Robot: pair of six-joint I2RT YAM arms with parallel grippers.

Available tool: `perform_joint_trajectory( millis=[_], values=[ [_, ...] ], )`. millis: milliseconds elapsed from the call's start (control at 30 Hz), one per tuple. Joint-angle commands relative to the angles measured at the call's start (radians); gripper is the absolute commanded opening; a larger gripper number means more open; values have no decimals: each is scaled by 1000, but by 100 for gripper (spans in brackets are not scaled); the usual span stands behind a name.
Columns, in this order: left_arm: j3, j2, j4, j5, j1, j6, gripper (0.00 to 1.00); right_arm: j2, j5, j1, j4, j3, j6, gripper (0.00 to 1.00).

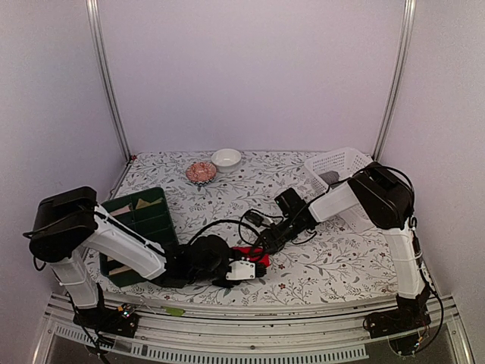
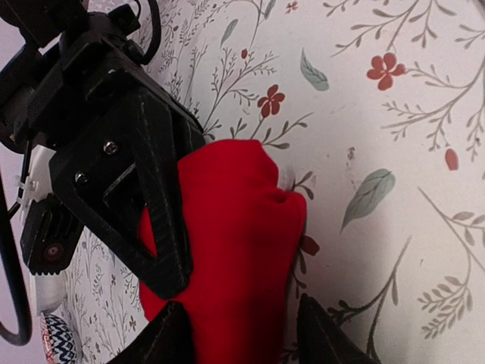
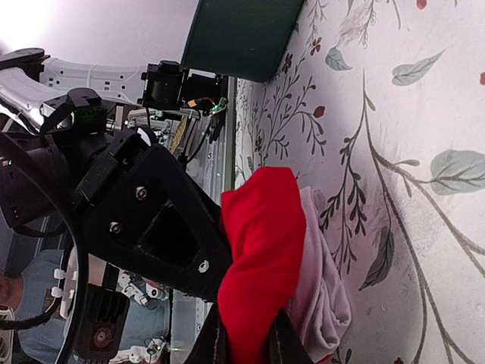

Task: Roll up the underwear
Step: Pick up the underwear from the center of the board.

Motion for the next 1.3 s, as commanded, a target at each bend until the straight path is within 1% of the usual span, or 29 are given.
perform_joint_trajectory(
  millis=[0,167,233,400,467,500,600,667,800,833,933,1000,1033,1100,1200,1267],
  values=[
    [19,101,31,-41,19,42,49,171,19,35,-123,-89,-43,0],
    [32,109,43,-80,23,51,44,170,5,43,-134,-89,-43,0],
    [38,102,40,-79,22,55,35,171,1,44,-137,-89,-41,0],
    [51,65,-16,-59,24,45,10,160,4,47,-154,-83,-52,0],
    [48,42,-50,-37,24,32,4,151,24,47,-168,-79,-67,0],
    [45,29,-68,-25,24,24,0,143,34,43,-173,-77,-79,3],
    [31,-11,-119,10,26,-4,0,108,73,17,-177,-77,-95,22],
    [25,-38,-160,41,31,-30,0,80,99,-11,-176,-77,-94,33],
    [27,-98,-231,102,48,-99,0,-18,158,-64,-173,-77,-81,48],
    [32,-113,-257,120,59,-121,0,-37,171,-74,-173,-50,-78,51],
    [54,-150,-326,181,94,-188,0,-95,213,-96,-168,-13,-64,58],
    [70,-175,-373,216,117,-232,0,-128,247,-107,-163,11,-54,61],
    [78,-188,-394,225,128,-253,0,-146,266,-111,-158,20,-50,64],
    [90,-218,-433,247,149,-286,0,-183,307,-122,-131,31,-37,67],
    [95,-291,-482,275,195,-341,0,-247,375,-135,-76,34,-13,72],
    [110,-358,-544,291,238,-374,0,-282,401,-141,-56,42,-4,74]
  ],
)
